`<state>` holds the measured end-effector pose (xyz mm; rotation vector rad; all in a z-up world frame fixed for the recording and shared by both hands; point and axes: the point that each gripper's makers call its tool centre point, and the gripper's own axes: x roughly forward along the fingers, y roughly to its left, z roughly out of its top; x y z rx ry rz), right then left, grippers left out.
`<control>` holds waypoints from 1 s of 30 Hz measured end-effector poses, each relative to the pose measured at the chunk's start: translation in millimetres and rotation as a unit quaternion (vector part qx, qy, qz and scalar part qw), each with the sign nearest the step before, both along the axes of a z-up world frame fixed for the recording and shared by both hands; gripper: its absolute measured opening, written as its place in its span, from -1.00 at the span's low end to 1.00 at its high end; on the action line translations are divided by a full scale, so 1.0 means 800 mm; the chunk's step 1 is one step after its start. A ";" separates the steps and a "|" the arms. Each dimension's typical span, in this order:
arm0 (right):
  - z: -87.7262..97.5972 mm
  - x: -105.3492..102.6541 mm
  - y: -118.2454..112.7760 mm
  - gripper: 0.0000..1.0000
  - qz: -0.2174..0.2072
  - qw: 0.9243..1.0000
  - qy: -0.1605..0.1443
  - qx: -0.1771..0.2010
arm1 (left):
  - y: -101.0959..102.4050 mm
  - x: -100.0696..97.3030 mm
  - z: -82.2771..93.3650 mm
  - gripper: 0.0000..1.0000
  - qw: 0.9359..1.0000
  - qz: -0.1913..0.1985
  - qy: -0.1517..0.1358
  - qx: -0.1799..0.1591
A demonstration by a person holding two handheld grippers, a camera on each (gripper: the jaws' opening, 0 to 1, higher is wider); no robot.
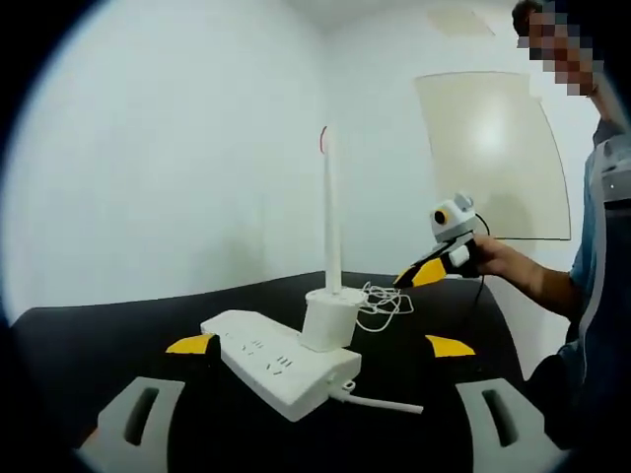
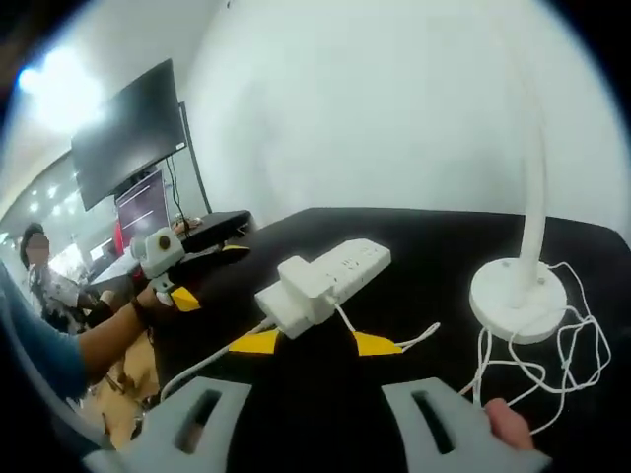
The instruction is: Insert the desk lamp plug into the socket, turn on the power strip switch, turn on the lamp switch, then turn off the lamp switch, turn off the power strip switch, and remove the plug from the socket.
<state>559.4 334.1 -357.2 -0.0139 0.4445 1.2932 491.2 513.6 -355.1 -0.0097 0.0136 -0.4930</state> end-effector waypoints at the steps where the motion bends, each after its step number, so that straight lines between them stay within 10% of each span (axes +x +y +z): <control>1: 0.002 0.003 -0.002 -0.45 0.000 1.000 0.000 0.001 | 0.001 0.001 0.003 0.60 1.000 0.000 -0.003 -0.001; 30: 0.058 0.077 -0.100 -0.45 -0.012 0.999 0.002 0.041 | -0.003 0.046 -0.015 0.75 1.000 0.000 -0.024 0.014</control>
